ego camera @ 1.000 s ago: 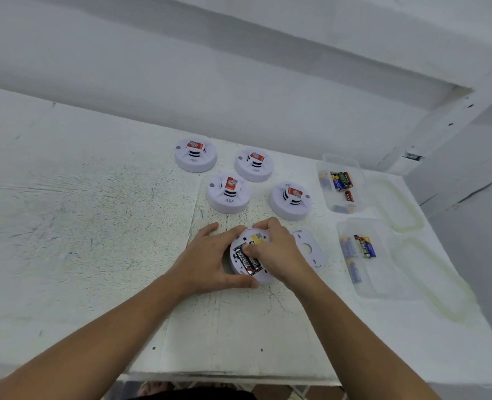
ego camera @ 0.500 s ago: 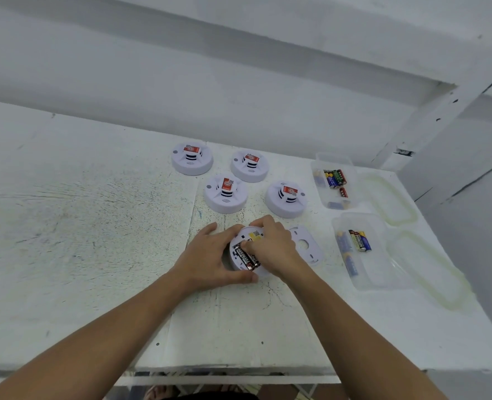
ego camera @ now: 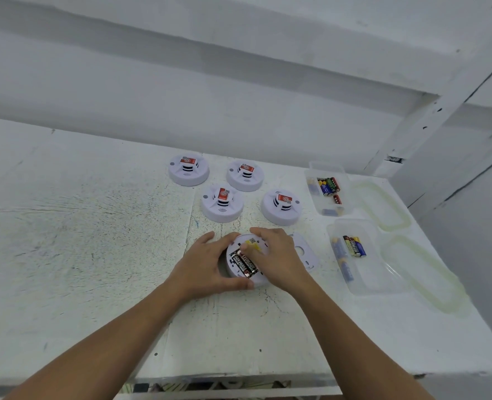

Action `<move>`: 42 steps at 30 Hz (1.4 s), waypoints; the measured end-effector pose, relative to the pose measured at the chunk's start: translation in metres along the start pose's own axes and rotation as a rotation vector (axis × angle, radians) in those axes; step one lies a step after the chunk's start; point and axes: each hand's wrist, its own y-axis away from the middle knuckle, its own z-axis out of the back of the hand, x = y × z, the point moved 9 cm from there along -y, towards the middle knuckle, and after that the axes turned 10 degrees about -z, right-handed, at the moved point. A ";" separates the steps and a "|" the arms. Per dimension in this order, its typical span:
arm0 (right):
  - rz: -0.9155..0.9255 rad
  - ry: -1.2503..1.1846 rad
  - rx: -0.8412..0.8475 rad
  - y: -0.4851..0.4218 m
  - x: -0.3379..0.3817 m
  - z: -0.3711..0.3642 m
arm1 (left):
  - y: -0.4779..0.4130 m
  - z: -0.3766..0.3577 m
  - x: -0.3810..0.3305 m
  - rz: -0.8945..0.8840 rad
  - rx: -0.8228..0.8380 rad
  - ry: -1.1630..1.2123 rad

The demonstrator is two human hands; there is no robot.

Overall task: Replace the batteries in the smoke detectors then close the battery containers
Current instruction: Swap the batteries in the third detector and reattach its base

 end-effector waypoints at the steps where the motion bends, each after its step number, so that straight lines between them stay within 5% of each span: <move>1: 0.009 -0.028 -0.053 0.000 -0.002 0.010 | 0.000 -0.002 0.005 0.028 0.007 -0.001; 6: -0.019 0.074 -0.299 -0.005 -0.034 0.050 | 0.000 -0.005 0.016 0.082 0.024 -0.006; 11: -0.054 0.362 -0.356 -0.004 -0.053 0.049 | -0.001 -0.005 0.015 0.060 0.014 0.006; 15: -0.027 0.321 -0.387 -0.002 -0.054 0.051 | -0.001 -0.005 0.015 0.057 0.019 -0.001; 22: -0.087 0.215 -0.263 -0.011 -0.061 0.050 | -0.001 -0.007 0.020 0.058 0.025 -0.003; 26: -0.146 -0.084 -0.085 -0.010 -0.069 0.051 | -0.002 -0.008 0.022 0.067 0.020 0.005; 32: 0.051 -0.283 0.211 0.000 -0.032 0.048 | -0.004 -0.008 0.024 0.061 0.019 0.023; 42: 0.427 0.388 0.333 0.021 0.024 0.013 | -0.005 -0.008 0.026 0.054 0.000 0.056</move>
